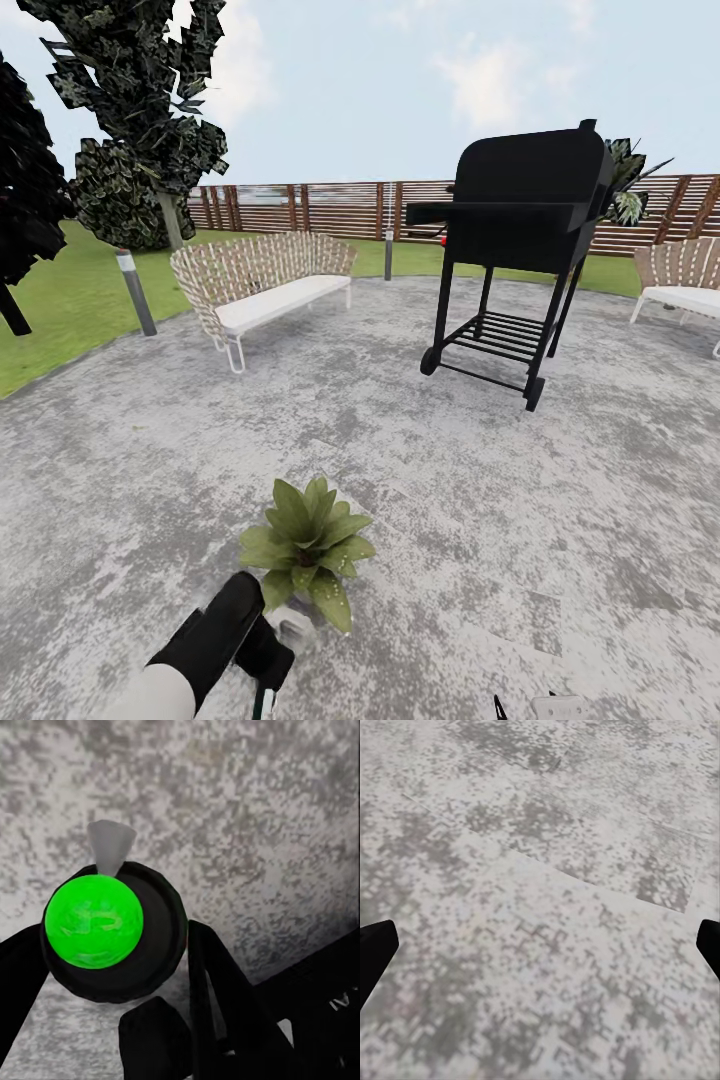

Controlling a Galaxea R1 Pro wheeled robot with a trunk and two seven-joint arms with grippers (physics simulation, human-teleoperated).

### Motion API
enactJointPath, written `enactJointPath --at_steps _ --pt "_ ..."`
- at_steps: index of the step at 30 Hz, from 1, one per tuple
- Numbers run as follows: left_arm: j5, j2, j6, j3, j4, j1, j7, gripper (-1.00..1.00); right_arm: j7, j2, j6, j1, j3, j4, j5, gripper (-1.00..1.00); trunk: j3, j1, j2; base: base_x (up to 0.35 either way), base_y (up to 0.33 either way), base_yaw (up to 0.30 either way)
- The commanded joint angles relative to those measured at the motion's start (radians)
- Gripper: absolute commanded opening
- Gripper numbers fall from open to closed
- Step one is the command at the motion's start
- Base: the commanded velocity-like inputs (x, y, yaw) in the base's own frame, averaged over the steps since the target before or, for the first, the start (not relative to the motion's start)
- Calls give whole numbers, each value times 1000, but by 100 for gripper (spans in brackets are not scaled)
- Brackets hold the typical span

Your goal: Pick up the pesticide atomizer in the garden and spray insectifuge to fully cover both potted plants in the garden.

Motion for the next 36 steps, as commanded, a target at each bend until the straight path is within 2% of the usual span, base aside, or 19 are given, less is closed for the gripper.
enactJointPath --at_steps 1,3,6,9,10,11,12,15,16,18,21,25,30,36 --pt "-24 -19 -1 -2 -23 0 -8 -100 -3 0 -3 -1 -6 1 11 100 -1 0 0 0 0 0" --pt "-26 -33 -1 -2 -47 0 -8 -100 -3 0 -3 -1 -6 1 11 100 -1 0 0 0 0 0" --pt "-27 -30 0 2 -57 0 -8 -100 -3 0 -3 -1 -6 1 11 100 -1 0 0 0 0 0" --pt "-26 5 0 3 -60 1 -7 -100 -2 0 -3 -1 -6 1 11 100 -1 0 0 0 0 0" --pt "-24 33 0 5 -60 1 -9 -100 -3 0 -3 -1 -6 1 11 100 -1 0 0 0 0 0" --pt "-23 49 0 5 -60 1 -9 -100 -3 0 -3 -1 -6 1 11 100 -1 0 0 0 0 0" --pt "-23 52 0 5 -60 1 -8 -100 -3 0 -3 -1 -6 1 11 100 -1 0 0 0 0 0" --pt "-22 47 0 5 -61 1 -7 -100 -3 0 -3 -1 -6 1 11 100 -1 0 0 0 0 0" --pt "-21 38 0 4 -62 1 -7 -100 -3 0 -3 -1 -6 1 11 100 -1 0 0 0 0 0" --pt "-21 15 0 4 -68 1 -6 -100 -3 0 -3 -1 -6 1 11 100 -1 0 0 0 0 0" --pt "-22 -33 -1 1 -75 1 -7 -100 -2 0 -3 -1 -6 1 11 100 -1 0 0 0 0 0" --pt "-24 -28 -4 4 -69 2 -6 -100 -2 0 -3 -1 -6 1 11 100 -1 0 0 0 0 0" --pt "-25 11 -15 10 -67 19 -3 -100 -3 0 -3 -1 -6 1 11 100 -1 0 0 0 0 0" --pt "-23 9 -36 16 -72 23 -2 -100 -2 0 -3 -1 -6 1 11 100 -1 0 0 0 0 0"
